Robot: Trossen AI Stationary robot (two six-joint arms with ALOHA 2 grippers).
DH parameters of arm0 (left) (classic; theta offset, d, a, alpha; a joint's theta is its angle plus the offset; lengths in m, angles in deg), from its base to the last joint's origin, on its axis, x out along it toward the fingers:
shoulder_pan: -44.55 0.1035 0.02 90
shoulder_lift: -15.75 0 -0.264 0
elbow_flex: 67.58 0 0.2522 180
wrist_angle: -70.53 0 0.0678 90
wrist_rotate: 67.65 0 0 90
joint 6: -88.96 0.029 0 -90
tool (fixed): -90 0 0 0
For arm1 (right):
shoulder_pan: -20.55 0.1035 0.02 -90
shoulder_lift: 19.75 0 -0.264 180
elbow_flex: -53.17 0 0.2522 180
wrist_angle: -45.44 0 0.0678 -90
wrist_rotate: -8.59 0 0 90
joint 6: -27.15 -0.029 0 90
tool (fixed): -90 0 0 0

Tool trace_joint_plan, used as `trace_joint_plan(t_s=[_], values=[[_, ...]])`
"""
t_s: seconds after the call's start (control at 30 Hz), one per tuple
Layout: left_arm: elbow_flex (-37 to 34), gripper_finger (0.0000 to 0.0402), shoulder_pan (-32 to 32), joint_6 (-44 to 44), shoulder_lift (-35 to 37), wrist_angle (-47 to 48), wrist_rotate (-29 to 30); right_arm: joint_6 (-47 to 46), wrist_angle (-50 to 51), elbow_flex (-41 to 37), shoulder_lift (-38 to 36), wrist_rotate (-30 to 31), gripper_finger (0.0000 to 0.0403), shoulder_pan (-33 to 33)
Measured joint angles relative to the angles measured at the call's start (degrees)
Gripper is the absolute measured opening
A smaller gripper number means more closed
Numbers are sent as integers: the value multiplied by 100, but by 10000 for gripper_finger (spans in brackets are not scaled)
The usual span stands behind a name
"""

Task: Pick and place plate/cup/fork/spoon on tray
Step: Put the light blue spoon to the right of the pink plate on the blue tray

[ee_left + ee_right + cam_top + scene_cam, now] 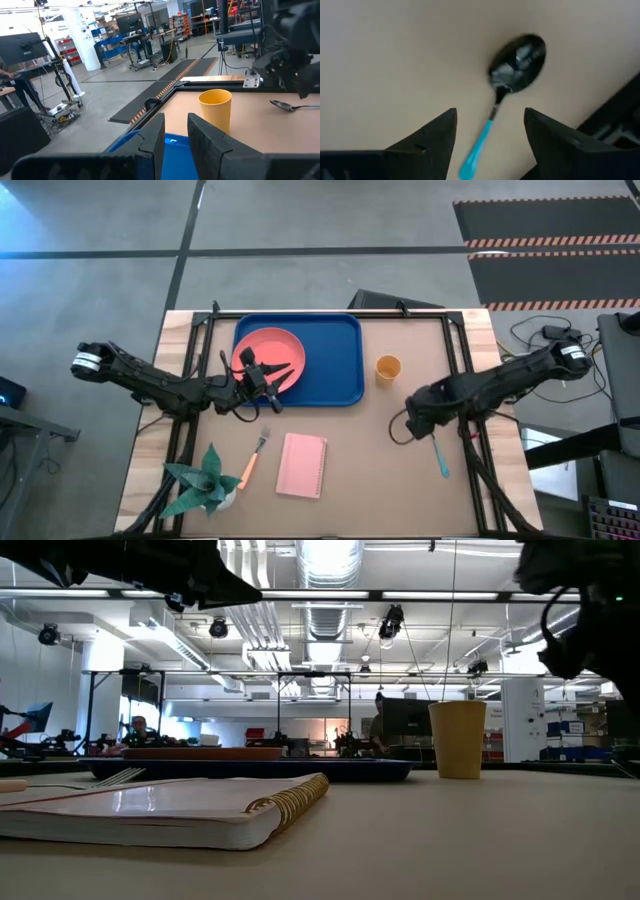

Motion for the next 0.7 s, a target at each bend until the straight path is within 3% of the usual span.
trace_joint_plan(t_s=[0.33,0.7], values=[[0,66,-1,-4,0,9,0,-1156,-105,-348,453,47,196,1169],[0,66,-1,-4,0,9,2,-1298,-648,-377,1044,352,193,1533]])
